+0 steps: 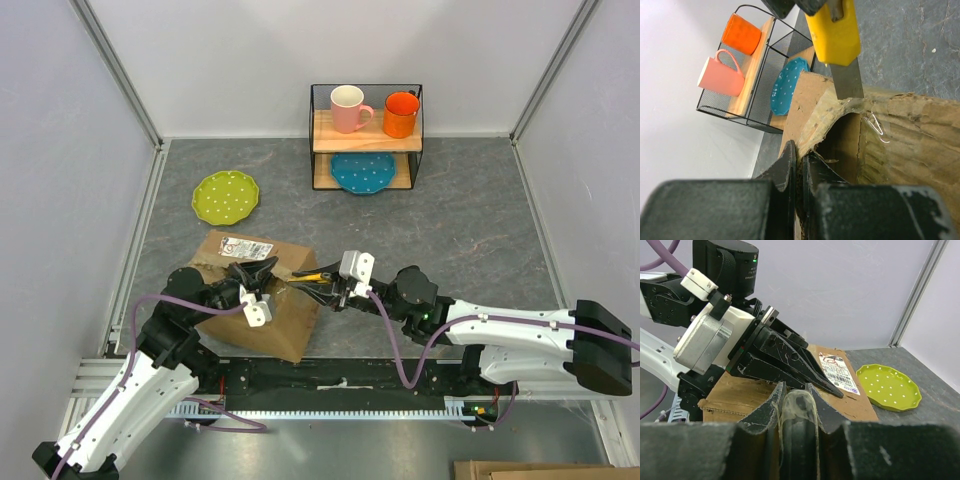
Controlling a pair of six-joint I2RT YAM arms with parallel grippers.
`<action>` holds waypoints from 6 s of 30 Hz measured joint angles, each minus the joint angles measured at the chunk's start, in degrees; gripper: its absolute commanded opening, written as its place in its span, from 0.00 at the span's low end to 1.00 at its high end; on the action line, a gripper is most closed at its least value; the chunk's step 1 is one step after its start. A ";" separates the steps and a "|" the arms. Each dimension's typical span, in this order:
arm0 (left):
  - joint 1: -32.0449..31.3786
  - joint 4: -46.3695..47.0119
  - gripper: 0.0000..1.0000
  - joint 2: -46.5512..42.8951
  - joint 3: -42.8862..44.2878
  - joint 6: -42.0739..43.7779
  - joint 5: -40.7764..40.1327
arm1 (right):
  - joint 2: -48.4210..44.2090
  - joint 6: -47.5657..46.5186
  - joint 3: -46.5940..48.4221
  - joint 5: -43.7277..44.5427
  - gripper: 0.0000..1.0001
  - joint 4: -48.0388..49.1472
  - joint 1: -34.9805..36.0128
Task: Unpack the express box
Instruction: Cut the express box at the center of the board.
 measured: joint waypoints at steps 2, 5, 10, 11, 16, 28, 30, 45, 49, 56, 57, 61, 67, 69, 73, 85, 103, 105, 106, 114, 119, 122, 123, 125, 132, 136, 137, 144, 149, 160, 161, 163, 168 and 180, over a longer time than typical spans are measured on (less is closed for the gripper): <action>0.09 -0.02 0.02 -0.11 0.00 0.00 0.00 | 0.24 0.00 0.00 -0.02 0.00 0.00 0.00; 0.22 -0.11 0.02 -0.26 0.00 0.00 0.00 | 0.42 0.00 0.09 0.00 0.00 0.22 0.00; 0.26 -0.17 0.02 -0.39 0.00 0.00 0.00 | 0.90 0.00 0.31 0.00 0.00 0.42 0.00; 0.26 -0.17 0.02 -0.42 0.00 0.00 0.00 | 0.90 0.00 0.35 0.00 0.00 0.42 0.00; 0.28 -0.35 0.02 -0.66 0.00 -0.02 0.00 | 1.27 -0.04 0.59 0.00 0.00 0.42 0.00; 0.66 -1.18 0.02 -0.83 0.00 -0.04 -0.11 | 4.52 1.86 0.44 -0.15 0.00 2.36 -1.40; 0.66 -1.27 0.02 -0.85 0.00 -0.04 -0.09 | 4.26 2.40 -0.09 -0.13 0.00 2.71 -1.42; 0.50 -2.27 0.02 -0.76 -0.07 -0.46 2.54 | -4.92 5.66 -7.74 3.30 0.00 1.11 -1.44; 1.25 -2.08 0.02 -1.07 0.26 -0.68 2.03 | -6.21 6.38 -11.52 6.58 0.00 -2.32 -2.43; 1.62 -2.67 0.02 -1.07 0.70 -0.92 2.14 | -6.16 9.38 -13.05 11.37 0.00 -3.65 -2.36; 1.62 -2.73 0.02 -1.07 0.70 -0.90 2.19 | -6.40 10.60 -13.29 12.87 0.00 -2.91 -2.43; 1.62 -2.80 0.02 -1.57 0.39 -0.35 1.97 | -8.15 19.47 -15.34 19.54 0.00 2.38 -3.74; 1.05 3.19 0.02 -5.55 -6.62 8.37 -4.66 | -4.59 38.71 -17.88 24.74 0.00 12.31 -8.61; 0.96 5.79 0.02 -6.60 -11.15 14.58 -8.17 | -1.14 45.11 -18.62 25.03 0.00 16.61 -10.12; 0.48 11.80 0.02 -7.39 -14.86 22.56 -13.27 | 6.29 54.82 -19.04 25.03 0.00 24.04 -11.98; -1.29 13.66 0.02 -6.82 -15.30 25.83 -19.54 | 28.63 72.57 -13.40 24.04 0.00 29.35 -12.79; -1.51 13.90 0.02 -3.48 -13.84 21.64 -21.94 | 25.35 74.79 -11.56 23.06 0.00 29.53 -12.87; -1.51 13.44 0.02 -3.48 -13.53 20.87 -22.05 | 25.35 74.86 -11.04 23.06 0.00 29.55 -12.87; -1.51 13.25 0.02 -3.48 -13.38 20.55 -22.08 | 25.38 75.01 -10.69 23.06 0.00 29.55 -12.87; -1.51 11.10 0.02 -3.52 -12.33 17.75 -22.05 | 25.57 75.30 -7.98 23.04 0.00 29.57 -12.87; -1.51 10.14 0.02 -3.52 -11.74 16.72 -21.77 | 27.10 75.97 -6.03 22.95 0.00 29.62 -12.87; -1.51 9.90 0.02 -3.58 -11.67 16.35 -21.68 | 27.63 76.15 -6.01 22.80 0.00 29.53 -12.87; -1.51 9.84 0.02 -3.58 -11.61 16.24 -21.68 | 27.63 76.15 -6.01 22.80 0.00 29.55 -12.87; -1.51 9.77 0.02 -3.61 -11.56 16.17 -21.62 | 27.63 76.17 -6.01 22.80 0.00 29.55 -12.85; -1.51 9.35 0.02 -3.63 -11.37 15.69 -21.51 | 27.63 76.19 -6.08 22.82 0.00 29.57 -12.37; -1.51 8.59 0.02 -3.63 -11.02 15.32 -21.42 | 27.61 76.19 -6.88 22.86 0.00 29.62 -12.09; -1.53 8.33 0.02 -3.67 -10.97 15.21 -21.31 | 27.58 76.19 -7.28 22.91 0.00 29.59 -12.00; -1.51 7.76 0.02 -4.00 -10.82 14.93 -21.05 | 26.91 76.56 -9.05 23.69 0.00 29.57 -12.00; -1.53 7.37 0.02 -4.00 -10.64 14.82 -20.98 | 26.86 77.26 -9.18 24.41 0.00 29.57 -12.00; -1.51 6.34 0.02 -4.68 -10.45 14.67 -20.41 | 27.54 79.21 -7.93 24.79 0.00 29.57 -12.00; -1.53 6.27 0.02 -4.76 -10.45 14.64 -20.39 | 27.76 79.38 -7.63 24.79 0.00 29.59 -12.00; -1.51 6.08 0.02 -4.98 -10.45 14.58 -20.24 | 28.44 79.73 -6.84 24.76 0.00 29.59 -12.00; -1.51 5.95 0.02 -5.40 -10.43 14.14 -20.09 | 29.64 80.61 -6.12 24.70 0.00 29.66 -12.00; -1.51 5.75 0.02 -5.55 -10.01 13.18 -20.06 | 30.12 81.15 -5.95 24.59 0.00 29.97 -12.00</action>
